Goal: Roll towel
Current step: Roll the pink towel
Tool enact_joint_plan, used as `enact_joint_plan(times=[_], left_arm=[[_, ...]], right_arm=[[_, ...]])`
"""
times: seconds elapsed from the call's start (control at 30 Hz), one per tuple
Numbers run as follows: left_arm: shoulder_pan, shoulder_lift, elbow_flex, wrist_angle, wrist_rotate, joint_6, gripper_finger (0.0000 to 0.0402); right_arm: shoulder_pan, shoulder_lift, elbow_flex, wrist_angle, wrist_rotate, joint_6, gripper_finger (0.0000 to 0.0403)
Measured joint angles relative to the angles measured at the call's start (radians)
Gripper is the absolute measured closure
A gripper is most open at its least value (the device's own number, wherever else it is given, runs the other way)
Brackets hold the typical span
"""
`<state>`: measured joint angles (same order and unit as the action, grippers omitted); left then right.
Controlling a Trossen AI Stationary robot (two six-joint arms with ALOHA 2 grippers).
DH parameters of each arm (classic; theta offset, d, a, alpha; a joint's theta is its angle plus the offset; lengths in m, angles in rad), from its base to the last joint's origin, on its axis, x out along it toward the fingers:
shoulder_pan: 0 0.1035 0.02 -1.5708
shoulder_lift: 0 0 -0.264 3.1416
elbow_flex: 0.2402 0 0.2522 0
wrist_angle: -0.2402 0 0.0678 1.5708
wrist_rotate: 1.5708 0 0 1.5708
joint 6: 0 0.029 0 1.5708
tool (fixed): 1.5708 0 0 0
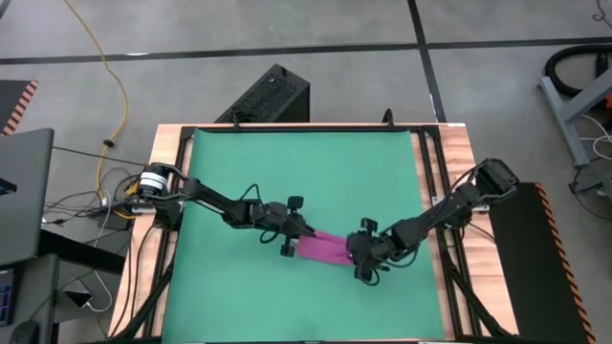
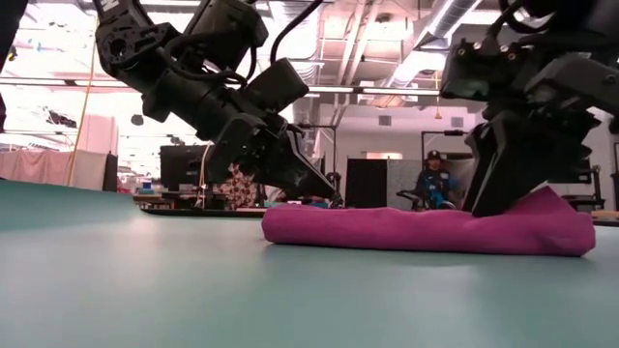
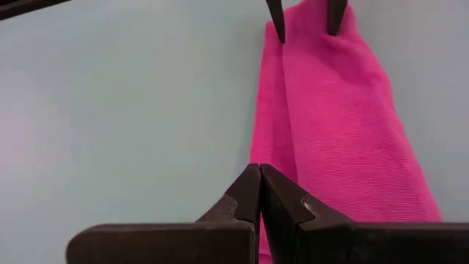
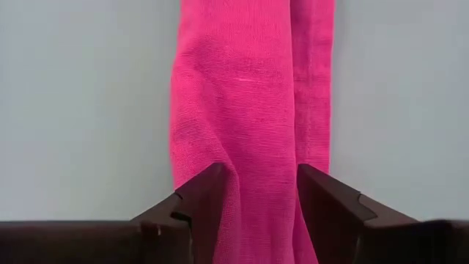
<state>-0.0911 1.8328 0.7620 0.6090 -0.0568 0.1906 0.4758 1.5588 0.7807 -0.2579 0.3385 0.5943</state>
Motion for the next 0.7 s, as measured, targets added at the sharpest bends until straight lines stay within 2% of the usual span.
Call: enact_joint_plan(times=[0.3,0.47,0.57,0.7], left_arm=[[0.007,0.0,0.0,0.001,0.01,0.0,0.0401],[0.007,0.0,0.0,0.002,0.01,-0.005,0.0401],[0.007,0.0,0.0,-0.002,0.011,-0.019,0.0402],[0.006,0.0,0.0,-0.011,0.042,-0.017,0.0401]], right_arm=[[-0.009,-0.009,0.016,0.052,-0.114,-0.031,0.0207],[-0.021,-0.063,0.103,0.03,-0.092,-0.14,0.0207],[-0.029,-0.069,0.106,-0.039,-0.052,-0.129,0.0207],[-0.048,-0.032,0.086,-0.047,-0.054,-0.094,0.0207]])
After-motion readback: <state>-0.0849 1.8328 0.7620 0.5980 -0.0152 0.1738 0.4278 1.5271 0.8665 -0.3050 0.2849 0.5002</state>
